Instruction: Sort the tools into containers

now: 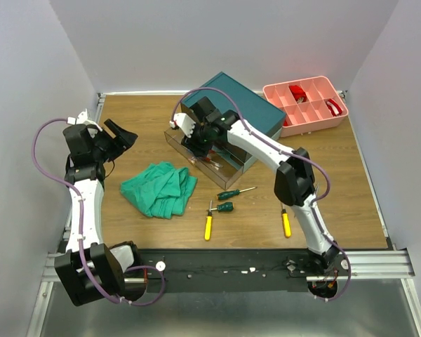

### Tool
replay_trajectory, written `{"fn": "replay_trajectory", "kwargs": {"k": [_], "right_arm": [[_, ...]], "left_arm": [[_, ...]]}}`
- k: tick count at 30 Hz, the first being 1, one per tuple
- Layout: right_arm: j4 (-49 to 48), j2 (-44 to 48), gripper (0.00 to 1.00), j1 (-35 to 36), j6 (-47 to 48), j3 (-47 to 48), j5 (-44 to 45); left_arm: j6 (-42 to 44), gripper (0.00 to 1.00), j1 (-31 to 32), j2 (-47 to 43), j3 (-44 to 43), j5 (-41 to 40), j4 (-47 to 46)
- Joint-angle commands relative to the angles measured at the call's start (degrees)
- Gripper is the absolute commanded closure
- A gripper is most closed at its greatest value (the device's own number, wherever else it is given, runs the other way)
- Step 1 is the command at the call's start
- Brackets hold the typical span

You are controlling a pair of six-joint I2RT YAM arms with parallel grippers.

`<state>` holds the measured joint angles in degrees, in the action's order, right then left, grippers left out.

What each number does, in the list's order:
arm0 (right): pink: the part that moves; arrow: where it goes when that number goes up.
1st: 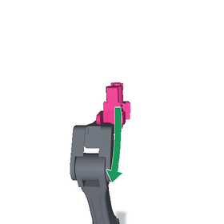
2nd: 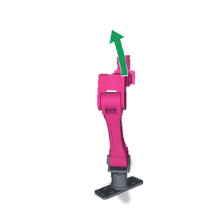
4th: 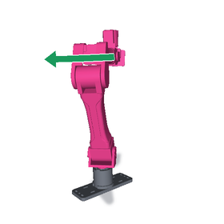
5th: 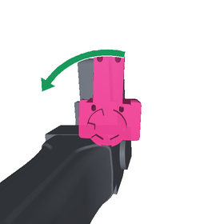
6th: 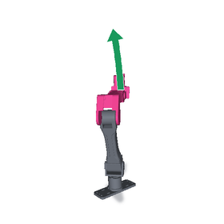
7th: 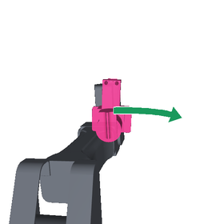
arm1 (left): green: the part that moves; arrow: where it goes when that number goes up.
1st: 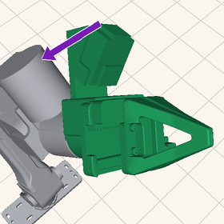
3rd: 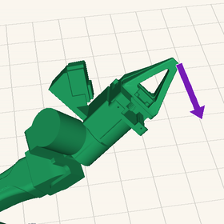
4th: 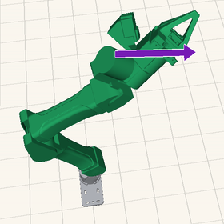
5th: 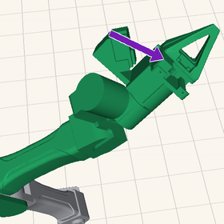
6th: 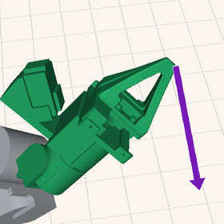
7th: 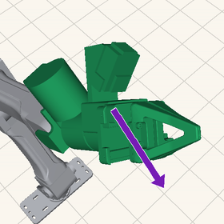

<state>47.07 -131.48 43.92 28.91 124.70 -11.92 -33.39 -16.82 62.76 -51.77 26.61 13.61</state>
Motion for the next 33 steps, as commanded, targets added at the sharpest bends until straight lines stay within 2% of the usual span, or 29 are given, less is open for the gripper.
{"fn": "replay_trajectory", "kwargs": {"k": [1,2,5,6,8,10,14,16,28,33], "right_arm": [[-0.9,9.8,0.4,0.5,-0.4,-4.6,-1.9],[0.1,11.1,0.39,0.5,0.9,-6.0,-5.4],[1.1,19.2,0.39,0.6,8.0,-18.6,-12.5],[-1.1,21.5,0.39,0.7,12.1,-28.0,-13.5],[-3.4,28.0,0.38,1.4,16.6,-36.8,-15.0],[-6.0,32.4,0.38,3.6,22.1,-47.1,-13.7],[-9.6,34.6,0.37,7.4,23.7,-55.9,-8.9],[-10.9,34.0,0.37,8.0,21.3,-56.4,-7.9],[-13.9,27.6,0.37,9.9,22.6,-58.2,-2.6],[-11.6,27.3,0.47,10.0,24.5,-60.5,-3.5]], "left_arm": [[0.7,0.2,-0.3,-0.4,-1.3,0.2,0.1],[0.5,0.2,-0.3,-0.7,-1.2,0.5,-0.2],[-0.2,0.2,-0.3,-1.1,-0.5,0.5,-1.2],[-0.2,0.2,-0.3,-1.2,-0.3,0.5,-1.6],[-0.3,0.2,-0.3,-1.4,0.3,0.5,-1.7],[-0.3,0.2,-0.2,-1.7,0.7,0.8,-1.9],[-0.5,0.2,-0.3,-2.2,1.8,0.9,-2.6],[-0.6,0.2,-0.2,-2.9,2.3,0.7,-2.6],[0.6,0.2,-0.9,-7.1,4.9,-0.1,-0.7],[0.3,0.2,-1.1,-6.5,4.7,0.3,-0.8]]}}
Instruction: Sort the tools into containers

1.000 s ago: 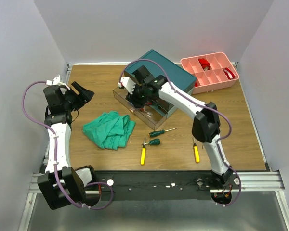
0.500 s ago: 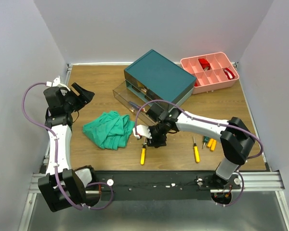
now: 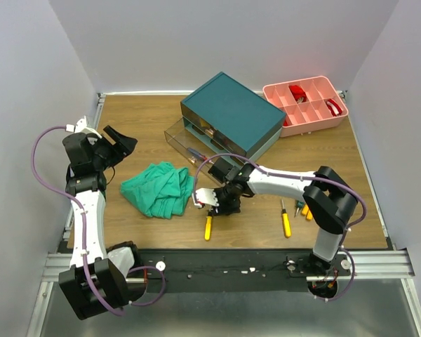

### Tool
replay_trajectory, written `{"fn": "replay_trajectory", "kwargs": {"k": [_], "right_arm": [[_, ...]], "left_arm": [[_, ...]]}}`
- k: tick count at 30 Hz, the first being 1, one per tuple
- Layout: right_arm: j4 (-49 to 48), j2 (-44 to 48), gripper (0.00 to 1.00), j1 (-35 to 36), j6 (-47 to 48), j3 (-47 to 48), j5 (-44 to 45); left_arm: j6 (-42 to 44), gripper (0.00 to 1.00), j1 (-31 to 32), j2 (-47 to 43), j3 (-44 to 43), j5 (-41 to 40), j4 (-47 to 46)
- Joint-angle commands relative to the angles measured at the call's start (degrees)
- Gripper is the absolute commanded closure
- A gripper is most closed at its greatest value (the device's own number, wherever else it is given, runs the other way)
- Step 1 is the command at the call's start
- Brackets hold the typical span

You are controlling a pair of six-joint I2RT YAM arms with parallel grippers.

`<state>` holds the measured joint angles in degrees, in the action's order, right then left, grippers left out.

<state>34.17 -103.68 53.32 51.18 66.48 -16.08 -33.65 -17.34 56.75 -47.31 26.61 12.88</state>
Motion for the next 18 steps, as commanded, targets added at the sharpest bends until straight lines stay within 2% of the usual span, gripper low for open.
{"fn": "replay_trajectory", "kwargs": {"k": [1,2,6,7,9,14,18], "right_arm": [[1.8,-0.4,0.48,0.6,2.3,-2.6,0.4],[2.2,-0.2,0.5,0.5,2.4,-2.8,-0.1],[6.2,1.9,0.86,0.6,3.7,-1.7,-2.2],[7.0,3.1,0.89,0.6,3.9,-1.1,-2.7],[9.7,6.6,0.93,0.4,5.2,1.7,-4.6],[16.0,9.4,0.94,-2.8,4.8,12.8,-11.1],[13.5,8.3,0.94,-6.9,-4.0,21.2,-14.1]], "left_arm": [[0.3,0.2,-0.6,-0.2,0.0,0.4,-0.2],[0.1,0.2,-0.6,-0.1,-0.1,0.4,-0.3],[-0.6,0.2,-0.6,1.2,-0.6,0.8,-0.9],[-0.6,0.2,-0.6,1.3,-0.9,1.1,-0.8],[-0.7,0.2,-0.5,2.0,-1.4,1.3,-0.9],[-1.9,0.21,-0.3,3.0,-1.5,1.3,-2.0],[-1.3,0.21,-0.3,3.4,-1.6,1.2,-1.9]]}}
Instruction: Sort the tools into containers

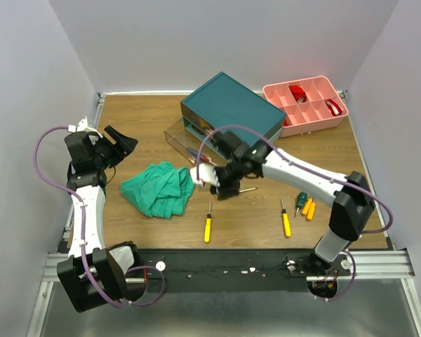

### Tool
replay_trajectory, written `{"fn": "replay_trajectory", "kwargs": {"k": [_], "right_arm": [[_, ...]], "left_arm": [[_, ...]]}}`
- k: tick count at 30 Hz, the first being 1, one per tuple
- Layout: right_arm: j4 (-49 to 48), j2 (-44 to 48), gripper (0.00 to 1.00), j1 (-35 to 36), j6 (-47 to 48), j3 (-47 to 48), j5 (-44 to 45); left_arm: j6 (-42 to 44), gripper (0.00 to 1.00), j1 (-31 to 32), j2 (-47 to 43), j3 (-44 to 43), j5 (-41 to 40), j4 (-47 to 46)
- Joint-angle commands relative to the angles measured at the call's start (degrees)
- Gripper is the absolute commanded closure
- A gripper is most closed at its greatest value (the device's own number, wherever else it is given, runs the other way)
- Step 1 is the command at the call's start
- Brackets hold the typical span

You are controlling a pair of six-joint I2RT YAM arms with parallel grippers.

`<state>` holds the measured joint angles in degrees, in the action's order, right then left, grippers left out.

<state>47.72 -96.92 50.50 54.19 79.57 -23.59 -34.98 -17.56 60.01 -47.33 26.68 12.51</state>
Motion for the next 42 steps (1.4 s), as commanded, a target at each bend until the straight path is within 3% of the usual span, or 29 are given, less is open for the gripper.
{"fn": "replay_trajectory", "kwargs": {"k": [1,6,10,13,18,26,42], "right_arm": [[-2.1,1.1,0.94,-4.4,-9.2,8.9,-5.9],[-11.6,-6.3,0.89,-5.0,-16.5,13.3,5.7],[-14.1,-11.1,0.46,-5.0,-17.2,15.7,11.8],[-14.1,-9.5,0.38,-5.1,-17.3,15.3,11.6],[-11.6,-2.8,0.37,-5.1,-13.3,7.8,6.4],[-13.0,8.8,0.38,-5.1,-5.0,-13.3,2.1],[-16.1,2.4,0.41,-5.1,3.3,-19.1,3.4]], "left_arm": [[-0.1,0.21,-0.1,0.2,-1.6,1.2,-1.5],[-0.3,0.21,-0.1,0.7,-2.2,1.4,-1.4],[-0.3,0.21,-0.2,1.0,-3.0,1.8,-1.0],[0.0,0.21,-0.2,0.6,-3.4,1.9,-0.8],[-0.3,0.21,-0.2,-1.0,-1.5,1.5,-1.4],[-0.4,0.2,-0.4,-2.4,1.8,1.4,-2.3],[0.8,0.2,-0.7,-3.4,2.9,1.4,-0.3]]}}
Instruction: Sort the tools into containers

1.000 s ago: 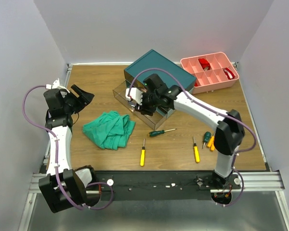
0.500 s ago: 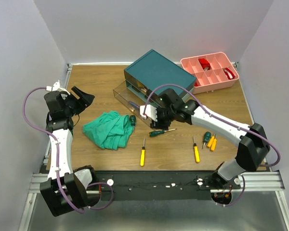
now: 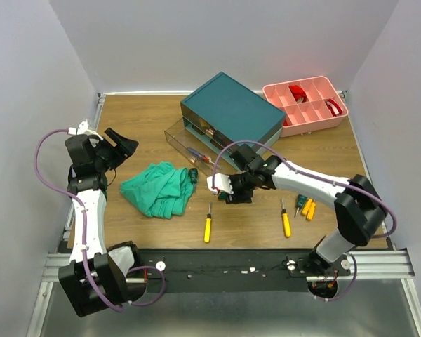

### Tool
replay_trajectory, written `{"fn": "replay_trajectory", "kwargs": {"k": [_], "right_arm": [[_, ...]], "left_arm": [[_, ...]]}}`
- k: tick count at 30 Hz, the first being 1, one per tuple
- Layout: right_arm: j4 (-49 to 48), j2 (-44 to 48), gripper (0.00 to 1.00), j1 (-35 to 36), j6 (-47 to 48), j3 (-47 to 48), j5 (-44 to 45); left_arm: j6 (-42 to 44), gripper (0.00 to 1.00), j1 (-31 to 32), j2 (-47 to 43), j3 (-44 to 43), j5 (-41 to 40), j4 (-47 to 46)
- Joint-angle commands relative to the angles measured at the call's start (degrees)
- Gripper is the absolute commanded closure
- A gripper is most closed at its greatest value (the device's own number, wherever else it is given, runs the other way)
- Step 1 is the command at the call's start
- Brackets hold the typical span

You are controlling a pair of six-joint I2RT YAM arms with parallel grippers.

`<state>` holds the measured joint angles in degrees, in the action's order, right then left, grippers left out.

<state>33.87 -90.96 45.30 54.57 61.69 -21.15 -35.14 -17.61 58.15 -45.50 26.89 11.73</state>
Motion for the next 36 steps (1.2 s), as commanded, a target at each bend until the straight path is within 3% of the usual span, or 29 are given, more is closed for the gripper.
{"fn": "replay_trajectory", "kwargs": {"k": [1,21,24,25,28,33,36], "right_arm": [[-2.7,-3.9,0.41,0.0,2.9,-1.3,1.0],[-2.3,-13.4,0.42,-3.2,3.1,2.3,2.9],[0.8,-14.6,0.64,-3.2,4.4,3.1,2.0],[1.2,-14.1,0.78,-3.2,4.8,2.5,1.8],[3.0,-8.2,0.9,-3.2,5.9,-1.1,-1.5],[7.5,4.2,0.94,-3.2,7.8,-2.7,-7.9],[3.3,8.2,0.96,-3.5,1.2,1.5,-10.8]], "left_arm": [[1.0,0.2,-0.8,-1.5,1.2,1.2,0.5],[0.2,0.2,-1.2,2.6,0.6,1.8,-1.3],[-0.1,0.2,-1.0,3.0,0.5,2.0,-1.5],[-0.2,0.2,-1.0,3.0,0.5,2.1,-1.4],[-0.6,0.2,-1.1,3.1,0.4,2.2,-1.7],[-1.5,0.2,-1.0,3.0,1.2,2.5,-3.2],[-2.2,0.2,-1.0,3.1,1.6,2.5,-3.8]]}}
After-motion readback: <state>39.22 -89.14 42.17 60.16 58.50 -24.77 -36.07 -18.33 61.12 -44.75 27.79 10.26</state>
